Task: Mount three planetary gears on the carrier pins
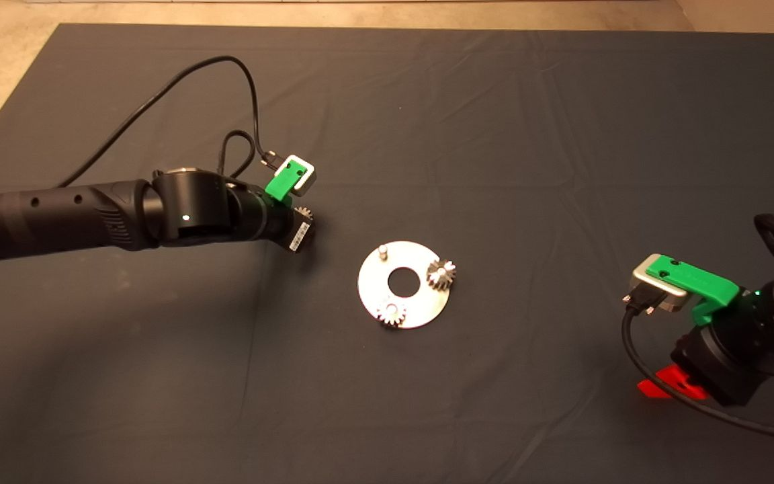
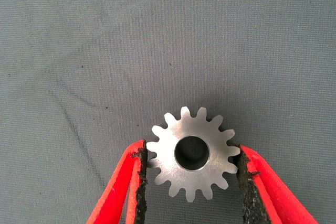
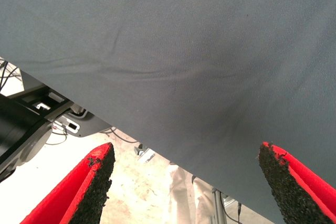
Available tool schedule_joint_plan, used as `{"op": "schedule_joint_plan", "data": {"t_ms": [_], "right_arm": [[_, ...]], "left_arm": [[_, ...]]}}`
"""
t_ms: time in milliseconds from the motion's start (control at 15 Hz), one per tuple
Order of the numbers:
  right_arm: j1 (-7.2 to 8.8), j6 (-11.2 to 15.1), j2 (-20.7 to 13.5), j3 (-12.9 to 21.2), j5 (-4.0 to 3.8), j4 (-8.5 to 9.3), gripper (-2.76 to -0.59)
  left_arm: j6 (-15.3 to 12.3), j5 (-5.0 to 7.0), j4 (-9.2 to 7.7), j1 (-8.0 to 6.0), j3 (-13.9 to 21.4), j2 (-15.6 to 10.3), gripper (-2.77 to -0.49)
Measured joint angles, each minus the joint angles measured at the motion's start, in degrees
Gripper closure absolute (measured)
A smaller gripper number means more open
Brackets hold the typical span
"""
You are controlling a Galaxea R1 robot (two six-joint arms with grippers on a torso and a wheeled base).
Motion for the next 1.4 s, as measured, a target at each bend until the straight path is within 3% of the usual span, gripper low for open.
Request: {"op": "schedule_joint_plan", "data": {"t_ms": [800, 933, 1000, 1133, 1200, 1267, 1333, 1400], "right_arm": [[-0.02, -0.3, -1.3, -1.5, 0.00, 0.00, -2.02], [-0.02, -0.4, -1.5, -1.8, -0.02, 0.01, -2.02], [-0.01, -0.4, -1.7, -2.0, -0.02, 0.00, -2.02], [-0.02, -0.7, -2.4, -2.1, 0.02, 0.00, -2.02], [0.00, -0.9, -3.2, -2.1, 0.01, 0.01, -2.02], [-0.01, -1.1, -3.8, -2.1, 0.01, 0.00, -2.02], [0.02, -1.1, -4.3, -2.2, 0.00, 0.00, -2.02], [0.00, -1.3, -4.6, -2.2, 0.00, 0.01, -2.02]], "left_arm": [[0.0, 0.71, -0.06, 0.02, 1.4, -0.5, -0.78], [0.0, 1.64, -0.04, 0.02, 2.8, -1.0, -0.78], [0.0, 3.15, -0.04, 0.02, 3.9, -1.2, -0.78], [0.0, 8.07, -0.06, -0.09, 6.8, -1.0, -0.77], [0.0, 11.20, -0.38, -0.88, 8.9, -0.9, -0.77], [0.0, 13.18, -0.50, -2.59, 11.0, -0.6, -0.77], [0.0, 14.08, -0.44, -4.76, 12.6, -0.1, -0.77], [0.0, 14.13, -0.48, -6.64, 14.0, 0.4, -0.77]]}}
